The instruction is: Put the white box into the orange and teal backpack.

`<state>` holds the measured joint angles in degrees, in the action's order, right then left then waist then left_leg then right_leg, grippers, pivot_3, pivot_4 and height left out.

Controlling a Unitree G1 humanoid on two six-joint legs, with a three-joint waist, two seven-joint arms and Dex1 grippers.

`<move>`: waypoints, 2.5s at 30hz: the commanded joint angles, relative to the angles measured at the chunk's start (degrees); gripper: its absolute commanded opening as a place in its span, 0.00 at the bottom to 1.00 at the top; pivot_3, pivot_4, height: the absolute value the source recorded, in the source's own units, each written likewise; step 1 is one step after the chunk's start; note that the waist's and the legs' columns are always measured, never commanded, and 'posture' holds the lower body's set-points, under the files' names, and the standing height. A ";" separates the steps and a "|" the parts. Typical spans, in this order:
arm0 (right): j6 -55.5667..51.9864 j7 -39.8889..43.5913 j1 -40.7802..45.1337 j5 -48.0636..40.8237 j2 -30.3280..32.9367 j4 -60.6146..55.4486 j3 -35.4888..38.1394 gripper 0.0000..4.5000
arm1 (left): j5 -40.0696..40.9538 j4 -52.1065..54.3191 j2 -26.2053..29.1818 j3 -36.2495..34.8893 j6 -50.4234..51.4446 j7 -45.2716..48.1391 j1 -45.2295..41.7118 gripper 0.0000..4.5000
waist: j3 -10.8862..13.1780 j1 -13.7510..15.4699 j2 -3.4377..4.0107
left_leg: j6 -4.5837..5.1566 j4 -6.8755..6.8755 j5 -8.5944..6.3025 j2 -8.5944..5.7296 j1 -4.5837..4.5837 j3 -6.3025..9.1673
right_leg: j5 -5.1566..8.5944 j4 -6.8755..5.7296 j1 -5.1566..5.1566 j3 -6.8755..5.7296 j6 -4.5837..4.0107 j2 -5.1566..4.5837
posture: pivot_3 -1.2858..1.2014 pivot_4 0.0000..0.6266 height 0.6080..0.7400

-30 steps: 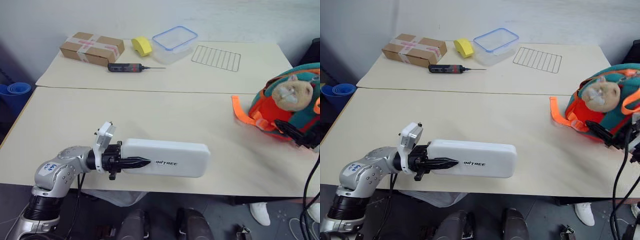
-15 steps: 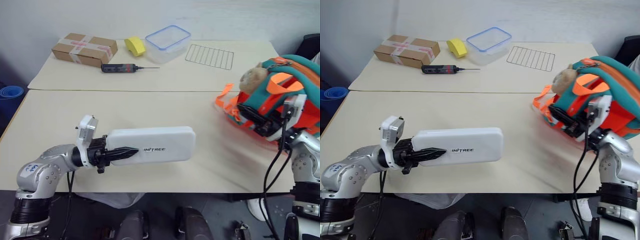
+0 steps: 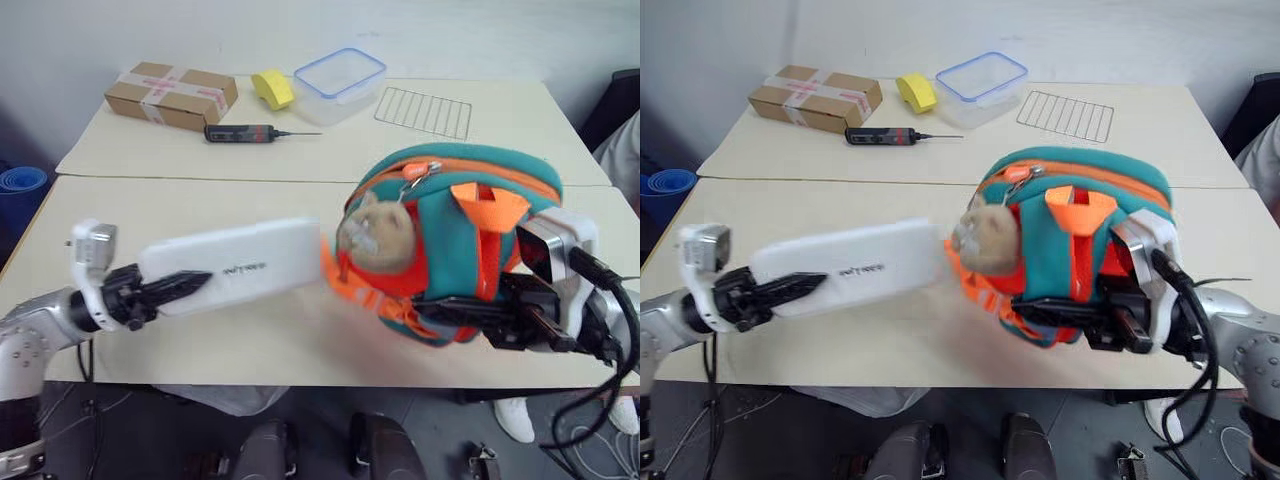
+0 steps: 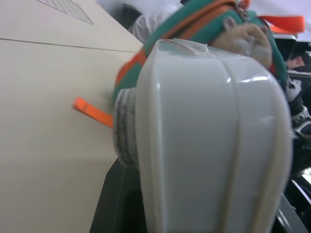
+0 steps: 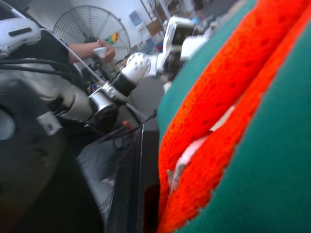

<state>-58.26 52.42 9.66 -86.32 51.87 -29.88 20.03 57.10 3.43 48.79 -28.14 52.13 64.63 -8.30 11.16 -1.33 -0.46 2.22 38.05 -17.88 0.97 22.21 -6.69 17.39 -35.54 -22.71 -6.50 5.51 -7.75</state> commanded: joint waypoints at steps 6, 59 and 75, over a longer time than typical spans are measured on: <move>0.66 4.04 -6.13 1.91 4.20 -1.07 4.78 0.01 | 7.05 6.63 -1.72 -2.85 0.65 -2.04 -3.14 0.27 | 0.00 1.49 -0.03 | 0.02 0.01 -0.05 -0.05 0.01 0.00 | 0.00 0.06 0.03 0.01 0.00 -0.06 | 0.52 0.24 1.00; 6.81 4.76 -6.85 14.67 -1.31 1.25 0.47 0.00 | -36.33 -34.67 -35.39 33.92 -46.03 12.75 -54.71 0.86 | 0.07 2.58 -0.21 | 0.59 1.05 -0.04 -0.14 0.74 0.10 | -0.45 0.43 0.08 -0.63 0.68 0.12 | 0.52 0.24 1.00; 9.31 5.89 -5.14 19.46 -1.45 4.16 -0.38 0.00 | -28.04 -6.40 -30.86 32.33 -30.74 9.12 -42.05 0.86 | 0.07 2.81 -0.20 | 0.70 1.24 -0.04 -0.29 0.88 0.49 | -0.45 0.09 0.26 -0.79 0.69 0.18 | 0.52 0.24 1.00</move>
<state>-49.05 57.71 4.60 -66.51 49.98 -25.21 18.76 27.96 -5.93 18.82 3.89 21.17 76.08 -50.73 11.23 1.48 -0.67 2.91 39.29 -17.92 0.68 23.08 -6.20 16.93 -35.45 -22.45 -7.28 6.20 -7.57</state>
